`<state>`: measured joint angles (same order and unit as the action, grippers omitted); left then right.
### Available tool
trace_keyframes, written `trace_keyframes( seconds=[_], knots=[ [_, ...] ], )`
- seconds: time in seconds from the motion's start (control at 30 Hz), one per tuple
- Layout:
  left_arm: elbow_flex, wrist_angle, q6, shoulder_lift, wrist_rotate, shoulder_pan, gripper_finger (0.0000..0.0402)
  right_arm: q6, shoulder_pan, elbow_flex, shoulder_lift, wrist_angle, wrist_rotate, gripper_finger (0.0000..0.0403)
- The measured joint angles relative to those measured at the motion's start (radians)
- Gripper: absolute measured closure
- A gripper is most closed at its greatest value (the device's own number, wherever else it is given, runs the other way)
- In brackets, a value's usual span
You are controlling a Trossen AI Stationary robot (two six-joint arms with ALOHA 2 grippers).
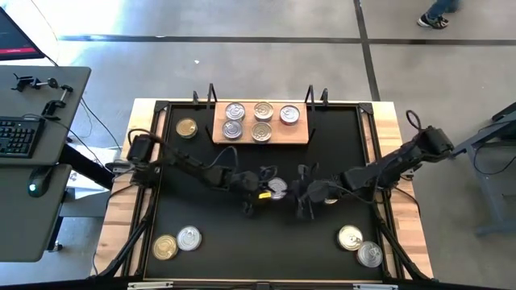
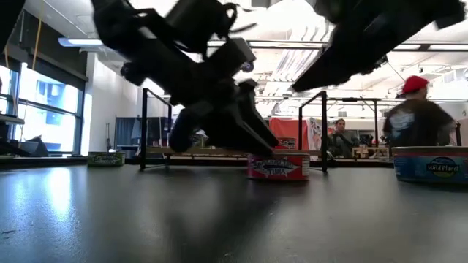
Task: Stack canned seafood by type on shelf
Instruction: Put the red tuna can on the shelf
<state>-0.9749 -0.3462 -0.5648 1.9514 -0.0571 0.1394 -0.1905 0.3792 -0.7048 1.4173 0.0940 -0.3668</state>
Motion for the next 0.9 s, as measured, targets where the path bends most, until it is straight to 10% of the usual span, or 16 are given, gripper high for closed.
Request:
trace_keyframes(
  seconds=[0.2,0.43,0.67,0.9],
  knots=[
    [-0.097,0.159,-0.013,0.038,0.070,-0.030,0.0285,0.026,0.178,-0.001,-0.010,-0.001,-0.220,0.0362],
    [-0.138,0.200,-0.004,0.048,0.073,-0.030,0.0379,-0.097,0.215,-0.001,0.016,-0.008,-0.232,0.0361],
    [-0.144,0.157,0.183,0.045,0.072,-0.021,0.0399,-0.137,0.137,-0.001,0.088,-0.073,-0.235,0.0258],
    [-0.143,0.139,0.354,0.032,0.070,-0.019,0.0401,0.183,0.109,-0.001,0.137,-0.070,-0.224,0.0168]
  ],
)
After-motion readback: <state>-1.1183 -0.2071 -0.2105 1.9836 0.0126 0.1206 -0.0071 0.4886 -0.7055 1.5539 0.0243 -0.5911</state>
